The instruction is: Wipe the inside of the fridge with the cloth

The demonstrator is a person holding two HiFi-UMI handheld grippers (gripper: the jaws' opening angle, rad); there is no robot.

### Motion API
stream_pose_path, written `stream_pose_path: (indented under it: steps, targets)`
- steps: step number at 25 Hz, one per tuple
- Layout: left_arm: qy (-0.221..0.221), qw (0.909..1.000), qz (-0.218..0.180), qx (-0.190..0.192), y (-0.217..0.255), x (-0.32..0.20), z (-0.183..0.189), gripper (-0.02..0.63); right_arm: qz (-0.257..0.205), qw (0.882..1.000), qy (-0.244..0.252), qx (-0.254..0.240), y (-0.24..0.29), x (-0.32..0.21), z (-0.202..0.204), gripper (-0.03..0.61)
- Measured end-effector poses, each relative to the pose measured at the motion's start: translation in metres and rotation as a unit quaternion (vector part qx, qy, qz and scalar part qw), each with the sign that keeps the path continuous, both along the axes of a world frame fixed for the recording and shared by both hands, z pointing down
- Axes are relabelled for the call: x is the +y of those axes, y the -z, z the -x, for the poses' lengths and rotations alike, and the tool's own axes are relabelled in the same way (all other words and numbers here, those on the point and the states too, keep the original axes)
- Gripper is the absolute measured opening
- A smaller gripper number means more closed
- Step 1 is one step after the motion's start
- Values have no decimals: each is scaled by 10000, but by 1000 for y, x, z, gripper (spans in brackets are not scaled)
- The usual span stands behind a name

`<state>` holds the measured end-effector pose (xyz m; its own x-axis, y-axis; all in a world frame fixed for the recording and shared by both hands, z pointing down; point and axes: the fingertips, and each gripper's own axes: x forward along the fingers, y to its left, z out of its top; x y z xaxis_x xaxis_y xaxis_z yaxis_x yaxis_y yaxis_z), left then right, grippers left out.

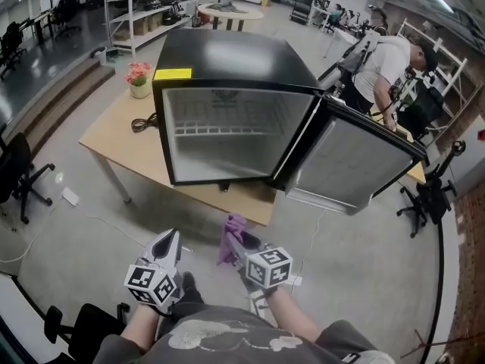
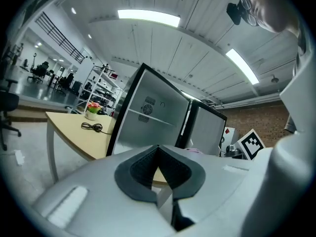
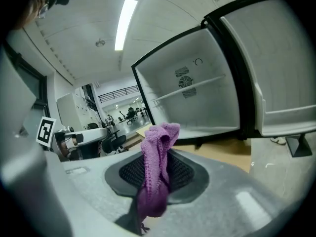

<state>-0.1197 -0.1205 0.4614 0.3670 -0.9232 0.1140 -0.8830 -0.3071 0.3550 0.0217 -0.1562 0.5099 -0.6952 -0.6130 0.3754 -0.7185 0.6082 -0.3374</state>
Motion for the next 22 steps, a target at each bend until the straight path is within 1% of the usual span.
stream_pose_path:
  steps: [4, 8, 10, 12, 15, 19, 22]
  targets:
    - [-210, 9997, -115, 37, 8, -49, 16, 18, -201, 9996, -187, 31, 15, -51, 21, 87]
    - [-439, 9989, -161, 5, 11, -76, 27, 18, -274, 9991, -231, 212, 18, -84, 42, 87]
    - [-514, 9985, -188, -3, 11, -87, 33, 18, -358, 9989, -219, 198, 25, -99, 53, 87]
    - [-560, 9982, -206, 24, 16, -97, 40, 18, -490, 9986, -218, 4, 43, -115, 63, 87]
    - [-574, 9979, -309, -11, 25, -113, 49, 18, -820, 9957, -122, -415, 83, -137, 81, 87]
    - [-343, 9991, -258, -26, 19, -129, 57, 18, -1312, 9886, 149, -728, 131, -162, 99, 87]
    - [-149, 9995, -258, -58, 20, -141, 57, 18, -1521, 9824, 454, -984, 156, -182, 113, 87]
